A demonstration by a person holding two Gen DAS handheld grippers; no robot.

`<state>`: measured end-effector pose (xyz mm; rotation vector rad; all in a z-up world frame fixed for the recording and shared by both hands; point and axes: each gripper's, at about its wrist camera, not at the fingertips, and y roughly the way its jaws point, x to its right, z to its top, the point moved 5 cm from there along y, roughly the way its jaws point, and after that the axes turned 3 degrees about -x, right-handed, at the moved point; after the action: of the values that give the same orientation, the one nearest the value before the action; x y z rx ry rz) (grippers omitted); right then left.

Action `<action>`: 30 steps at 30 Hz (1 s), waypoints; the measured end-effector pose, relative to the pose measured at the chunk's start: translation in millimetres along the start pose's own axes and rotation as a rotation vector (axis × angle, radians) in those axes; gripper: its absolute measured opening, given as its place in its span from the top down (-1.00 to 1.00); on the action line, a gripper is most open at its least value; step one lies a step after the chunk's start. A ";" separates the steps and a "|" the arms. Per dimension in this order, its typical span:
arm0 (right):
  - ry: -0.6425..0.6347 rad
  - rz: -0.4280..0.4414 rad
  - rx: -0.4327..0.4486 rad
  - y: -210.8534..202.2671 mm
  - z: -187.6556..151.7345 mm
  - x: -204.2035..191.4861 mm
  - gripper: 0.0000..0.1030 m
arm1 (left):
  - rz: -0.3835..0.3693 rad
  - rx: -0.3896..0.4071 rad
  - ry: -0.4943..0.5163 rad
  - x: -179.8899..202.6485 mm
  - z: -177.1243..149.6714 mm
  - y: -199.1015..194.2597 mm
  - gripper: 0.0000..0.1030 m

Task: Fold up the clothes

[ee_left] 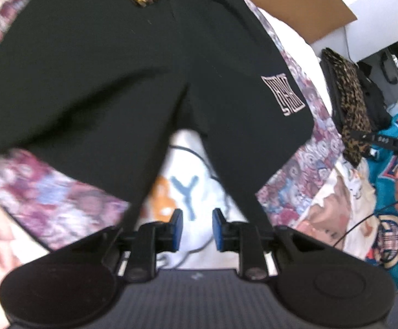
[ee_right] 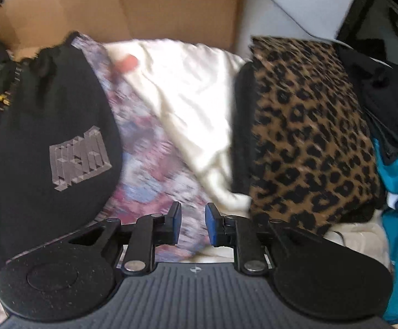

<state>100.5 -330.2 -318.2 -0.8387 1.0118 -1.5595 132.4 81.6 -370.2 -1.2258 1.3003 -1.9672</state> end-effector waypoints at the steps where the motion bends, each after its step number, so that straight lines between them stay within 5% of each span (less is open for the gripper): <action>1: 0.000 0.021 0.008 -3.2 3.0 -5.0 0.51 | 0.019 0.005 0.003 -3.3 -0.3 -5.2 0.50; 7: 0.018 0.117 0.016 -12.6 7.7 -32.8 0.51 | 0.130 0.030 -0.016 -22.6 -13.2 -26.1 0.35; 14: 0.007 0.203 -0.014 -11.4 0.4 -65.2 0.50 | 0.177 0.065 -0.085 -46.6 -30.3 -41.7 0.08; 23: 0.013 0.415 -0.085 -8.1 -23.4 -111.8 0.41 | 0.162 0.047 -0.082 -47.7 -41.7 -18.7 0.06; 28: 0.006 0.499 -0.127 -5.3 -35.2 -135.8 0.41 | 0.153 0.063 -0.060 -43.4 -38.8 -12.0 0.19; 30: 0.009 0.533 -0.140 -4.5 -38.7 -143.4 0.41 | 0.158 0.051 -0.069 -45.2 -40.3 -7.8 0.40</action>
<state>93.6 -182.4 -331.4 -0.5893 1.2420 -1.0487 119.8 138.7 -388.0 -1.1213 1.2645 -1.8193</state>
